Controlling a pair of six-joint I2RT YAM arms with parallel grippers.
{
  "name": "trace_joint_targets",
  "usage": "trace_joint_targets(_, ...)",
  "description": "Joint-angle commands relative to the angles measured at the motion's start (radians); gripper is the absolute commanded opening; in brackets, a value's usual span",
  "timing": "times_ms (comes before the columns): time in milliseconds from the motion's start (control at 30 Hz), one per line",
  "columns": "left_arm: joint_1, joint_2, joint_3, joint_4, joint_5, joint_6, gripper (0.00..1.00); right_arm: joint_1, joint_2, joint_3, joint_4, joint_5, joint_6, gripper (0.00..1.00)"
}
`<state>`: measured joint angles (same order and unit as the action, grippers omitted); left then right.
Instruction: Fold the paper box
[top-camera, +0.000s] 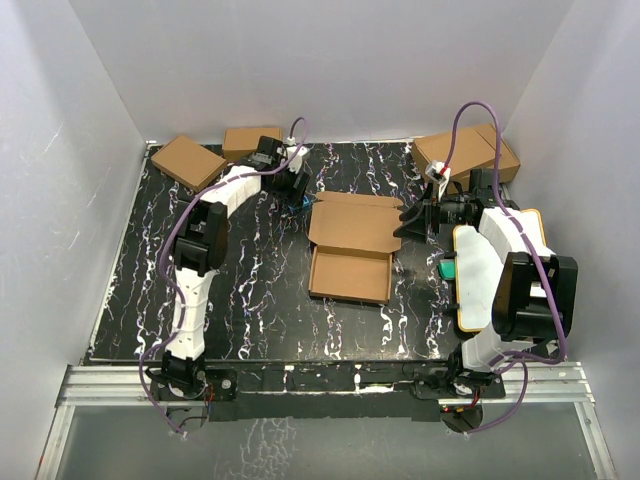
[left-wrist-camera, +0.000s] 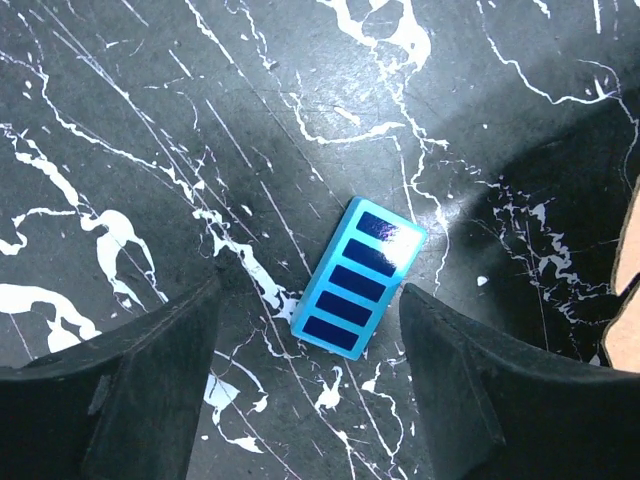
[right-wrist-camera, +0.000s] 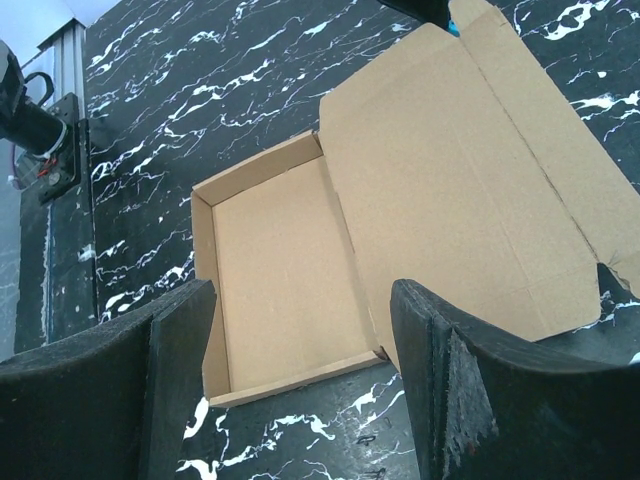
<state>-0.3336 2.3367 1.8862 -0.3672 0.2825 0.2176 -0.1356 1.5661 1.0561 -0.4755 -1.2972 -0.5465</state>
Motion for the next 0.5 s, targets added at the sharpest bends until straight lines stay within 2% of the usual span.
trace_joint_targets(0,0.005,0.023,0.059,-0.073,0.049,0.026,0.67,-0.007,0.014,0.034,0.008,-0.039,-0.042,0.76)
trace_joint_targets(167,0.005,0.032,0.053,-0.077,0.053,0.012,0.54,-0.01,0.021,0.037,-0.002,-0.04,-0.049,0.76)
trace_joint_targets(267,0.005,0.012,0.02,-0.066,0.051,0.003,0.42,-0.01,0.03,0.043,-0.018,-0.041,-0.059,0.76)
trace_joint_targets(400,0.005,-0.047,-0.048,-0.031,0.025,-0.025,0.24,-0.01,0.036,0.049,-0.035,-0.046,-0.068,0.75)
trace_joint_targets(467,0.005,-0.108,-0.115,0.013,0.008,-0.05,0.22,-0.01,0.036,0.045,-0.037,-0.052,-0.069,0.75)
